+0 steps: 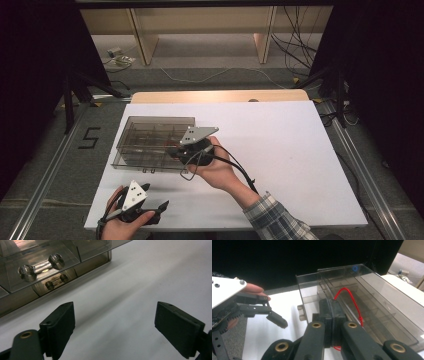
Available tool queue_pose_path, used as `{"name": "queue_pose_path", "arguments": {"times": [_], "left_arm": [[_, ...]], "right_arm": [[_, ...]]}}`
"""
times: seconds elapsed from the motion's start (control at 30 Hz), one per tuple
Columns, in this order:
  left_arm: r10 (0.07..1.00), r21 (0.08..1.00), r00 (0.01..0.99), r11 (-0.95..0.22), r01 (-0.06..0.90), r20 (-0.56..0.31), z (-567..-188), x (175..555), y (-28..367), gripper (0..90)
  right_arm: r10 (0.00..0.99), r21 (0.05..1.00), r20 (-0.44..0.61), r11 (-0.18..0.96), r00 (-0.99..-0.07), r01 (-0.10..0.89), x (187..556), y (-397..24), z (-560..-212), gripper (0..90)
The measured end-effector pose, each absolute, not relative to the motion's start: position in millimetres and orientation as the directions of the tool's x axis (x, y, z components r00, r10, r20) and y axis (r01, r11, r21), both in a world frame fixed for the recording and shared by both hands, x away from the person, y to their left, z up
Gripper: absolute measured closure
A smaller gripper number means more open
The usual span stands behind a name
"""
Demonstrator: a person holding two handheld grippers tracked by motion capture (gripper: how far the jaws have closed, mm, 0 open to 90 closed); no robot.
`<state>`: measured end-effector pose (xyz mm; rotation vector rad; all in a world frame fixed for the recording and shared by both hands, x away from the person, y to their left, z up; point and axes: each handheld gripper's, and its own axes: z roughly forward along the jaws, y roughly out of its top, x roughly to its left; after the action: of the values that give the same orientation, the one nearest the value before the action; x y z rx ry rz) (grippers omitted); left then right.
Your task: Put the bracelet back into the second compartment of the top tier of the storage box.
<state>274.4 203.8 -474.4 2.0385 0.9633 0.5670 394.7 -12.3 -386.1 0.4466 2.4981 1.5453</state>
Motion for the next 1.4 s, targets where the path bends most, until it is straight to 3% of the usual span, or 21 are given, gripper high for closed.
{"name": "queue_pose_path", "arguments": {"times": [1.4], "left_arm": [[0.786, 0.813, 0.617, -0.388, 0.435, 0.045, -475.0, 274.3, 202.2, 16.6]], "right_arm": [[0.312, 0.882, 0.041, 0.436, -0.949, 0.181, 401.0, 35.1, -387.7, 90.0]]}}
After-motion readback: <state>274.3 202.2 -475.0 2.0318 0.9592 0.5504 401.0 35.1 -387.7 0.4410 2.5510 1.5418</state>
